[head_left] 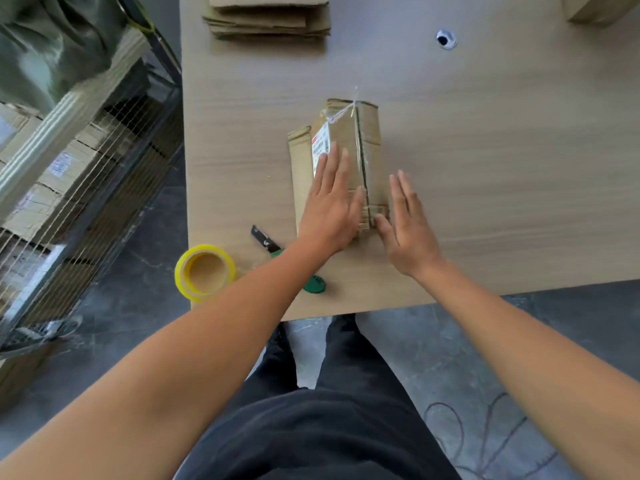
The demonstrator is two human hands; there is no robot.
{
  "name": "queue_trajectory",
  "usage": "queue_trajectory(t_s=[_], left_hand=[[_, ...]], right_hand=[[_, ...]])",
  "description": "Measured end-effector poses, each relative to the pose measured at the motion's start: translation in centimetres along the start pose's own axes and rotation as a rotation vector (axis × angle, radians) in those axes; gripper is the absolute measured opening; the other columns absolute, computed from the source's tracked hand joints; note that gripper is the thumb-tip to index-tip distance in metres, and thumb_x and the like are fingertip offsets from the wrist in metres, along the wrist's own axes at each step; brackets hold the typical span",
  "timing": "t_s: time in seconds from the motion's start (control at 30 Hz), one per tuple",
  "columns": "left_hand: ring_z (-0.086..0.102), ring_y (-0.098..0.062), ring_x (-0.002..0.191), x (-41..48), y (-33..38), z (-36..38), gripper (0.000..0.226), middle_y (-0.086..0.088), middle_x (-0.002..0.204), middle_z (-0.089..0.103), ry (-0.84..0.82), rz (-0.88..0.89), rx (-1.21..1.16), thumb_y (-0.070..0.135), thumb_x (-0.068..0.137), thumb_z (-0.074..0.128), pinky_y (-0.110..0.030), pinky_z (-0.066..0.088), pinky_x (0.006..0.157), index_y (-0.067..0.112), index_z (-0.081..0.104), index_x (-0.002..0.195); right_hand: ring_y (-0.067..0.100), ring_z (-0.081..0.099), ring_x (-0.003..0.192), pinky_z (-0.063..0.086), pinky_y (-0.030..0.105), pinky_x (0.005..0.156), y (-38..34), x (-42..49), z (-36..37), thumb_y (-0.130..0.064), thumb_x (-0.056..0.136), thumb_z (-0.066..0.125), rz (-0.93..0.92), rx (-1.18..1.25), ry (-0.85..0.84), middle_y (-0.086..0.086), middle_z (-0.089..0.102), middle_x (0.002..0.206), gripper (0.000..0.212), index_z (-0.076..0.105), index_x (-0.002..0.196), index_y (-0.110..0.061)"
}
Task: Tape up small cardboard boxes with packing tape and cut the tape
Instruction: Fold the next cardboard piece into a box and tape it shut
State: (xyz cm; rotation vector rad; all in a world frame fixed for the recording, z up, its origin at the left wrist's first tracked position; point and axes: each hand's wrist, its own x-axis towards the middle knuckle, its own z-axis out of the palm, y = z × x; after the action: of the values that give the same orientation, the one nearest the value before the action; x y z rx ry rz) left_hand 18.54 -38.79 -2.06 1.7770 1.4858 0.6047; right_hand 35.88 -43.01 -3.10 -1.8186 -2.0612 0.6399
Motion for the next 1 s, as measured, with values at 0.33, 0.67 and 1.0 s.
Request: queue_trajectory(t_s=[0.33, 0.67, 1.0], left_hand=[[0.016, -0.013, 0.154, 1.1, -3.1, 5.3, 0.060, -0.001, 0.168, 0.013, 0.222, -0.367, -0.770, 0.035, 0.107, 0.028, -0.045, 0.017, 0.126, 0.020, 0.008, 0.161], [0.041, -0.031, 0.138, 7.8, -0.8, -0.4, 0.050, -0.015, 0.146, 0.048, 0.488, 0.040, 0.109, 0.020, 0.097, 0.056, -0.047, 0.029, 0.119, 0.000, 0.045, 0.142], [0.059, -0.032, 0.117, 17.1, -3.6, -4.4, 0.038, -0.013, 0.125, 0.065, 0.063, -0.177, 0.284, 0.040, 0.106, 0.045, -0.034, 0.039, 0.089, 0.013, 0.060, 0.129]], right_hand=[[0.025, 0.013, 0.155, 0.015, 0.036, 0.126, 2.7, 3.7, 4.1, -0.051, 0.087, 0.068, -0.040, 0.533, -0.005, 0.017, 0.016, 0.166, 0.103, 0.012, 0.158, -0.002], [0.047, 0.023, 0.148, 0.024, 0.047, 0.122, 7.0, 8.6, 0.8, -0.065, 0.083, 0.061, -0.381, 0.141, -0.130, 0.037, 0.017, 0.158, 0.103, 0.031, 0.152, 0.004], [0.047, 0.042, 0.139, 0.042, 0.054, 0.110, 9.7, 10.0, -2.0, -0.062, 0.090, 0.049, -0.508, -0.011, -0.214, 0.030, 0.021, 0.160, 0.090, 0.034, 0.153, 0.000]])
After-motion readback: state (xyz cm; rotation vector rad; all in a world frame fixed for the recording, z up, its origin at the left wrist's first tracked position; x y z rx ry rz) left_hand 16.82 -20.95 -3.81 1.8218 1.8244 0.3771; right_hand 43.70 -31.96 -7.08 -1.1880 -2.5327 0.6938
